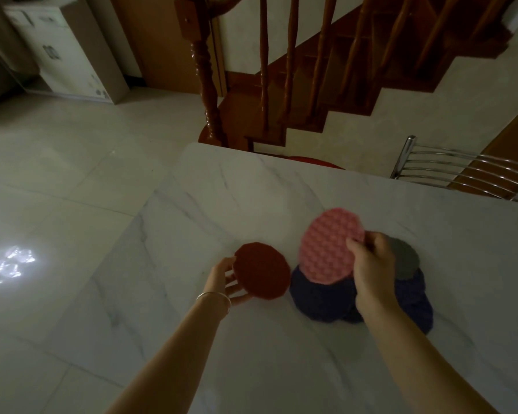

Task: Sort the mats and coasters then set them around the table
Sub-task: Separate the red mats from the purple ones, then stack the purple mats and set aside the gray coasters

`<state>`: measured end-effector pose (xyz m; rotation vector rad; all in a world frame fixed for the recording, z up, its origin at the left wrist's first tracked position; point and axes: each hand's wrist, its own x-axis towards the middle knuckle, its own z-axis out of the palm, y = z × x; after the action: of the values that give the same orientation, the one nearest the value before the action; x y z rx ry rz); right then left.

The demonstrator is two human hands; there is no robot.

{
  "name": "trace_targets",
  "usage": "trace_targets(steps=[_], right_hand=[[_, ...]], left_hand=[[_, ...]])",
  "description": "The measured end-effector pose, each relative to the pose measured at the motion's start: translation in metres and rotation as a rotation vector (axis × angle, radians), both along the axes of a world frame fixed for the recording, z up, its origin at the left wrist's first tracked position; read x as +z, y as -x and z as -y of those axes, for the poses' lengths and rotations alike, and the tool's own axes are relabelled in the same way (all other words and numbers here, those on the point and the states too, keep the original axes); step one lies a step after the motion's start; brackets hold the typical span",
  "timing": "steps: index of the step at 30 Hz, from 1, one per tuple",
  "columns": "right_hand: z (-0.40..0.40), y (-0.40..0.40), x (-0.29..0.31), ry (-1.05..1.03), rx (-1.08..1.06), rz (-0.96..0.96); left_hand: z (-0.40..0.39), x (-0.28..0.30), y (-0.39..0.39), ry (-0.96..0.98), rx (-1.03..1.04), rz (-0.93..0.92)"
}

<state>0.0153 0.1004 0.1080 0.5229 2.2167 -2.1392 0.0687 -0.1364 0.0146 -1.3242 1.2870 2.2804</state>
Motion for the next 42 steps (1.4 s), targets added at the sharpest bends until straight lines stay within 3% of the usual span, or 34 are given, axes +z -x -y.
trace_targets(steps=[4,9,17,22,24,27,30,35,38,42], right_hand=[[0.048,0.009,-0.04,0.327,0.121,0.423],[0.082,0.008,-0.084,0.315,0.143,0.607],[0.058,0.005,-0.097,-0.201,0.254,0.488],[0.011,0.0,-0.1,-0.536,0.056,0.396],[-0.009,-0.007,-0.106,-0.627,-0.003,0.461],[-0.023,-0.019,-0.108,-0.612,0.009,0.616],[-0.024,-0.019,-0.106,-0.554,0.011,0.653],[-0.017,-0.005,-0.101,-0.28,-0.059,0.755],[-0.019,-0.004,-0.098,-0.273,-0.08,0.68],[-0.018,0.003,-0.082,-0.331,-0.078,0.434]], left_hand=[[0.001,-0.002,-0.002,-0.005,0.013,0.001],[0.002,0.002,-0.001,-0.009,0.019,0.009],[-0.005,0.005,0.005,0.066,-0.029,-0.015],[-0.005,0.009,0.011,0.108,-0.034,-0.007],[-0.006,0.011,0.013,0.12,-0.042,0.0],[-0.007,0.013,0.018,0.138,-0.046,0.006],[-0.008,0.014,0.021,0.146,-0.049,0.002],[-0.009,0.015,0.02,0.137,-0.051,-0.009],[-0.008,0.015,0.019,0.127,-0.046,-0.015],[-0.009,0.016,0.018,0.124,-0.043,-0.017]])
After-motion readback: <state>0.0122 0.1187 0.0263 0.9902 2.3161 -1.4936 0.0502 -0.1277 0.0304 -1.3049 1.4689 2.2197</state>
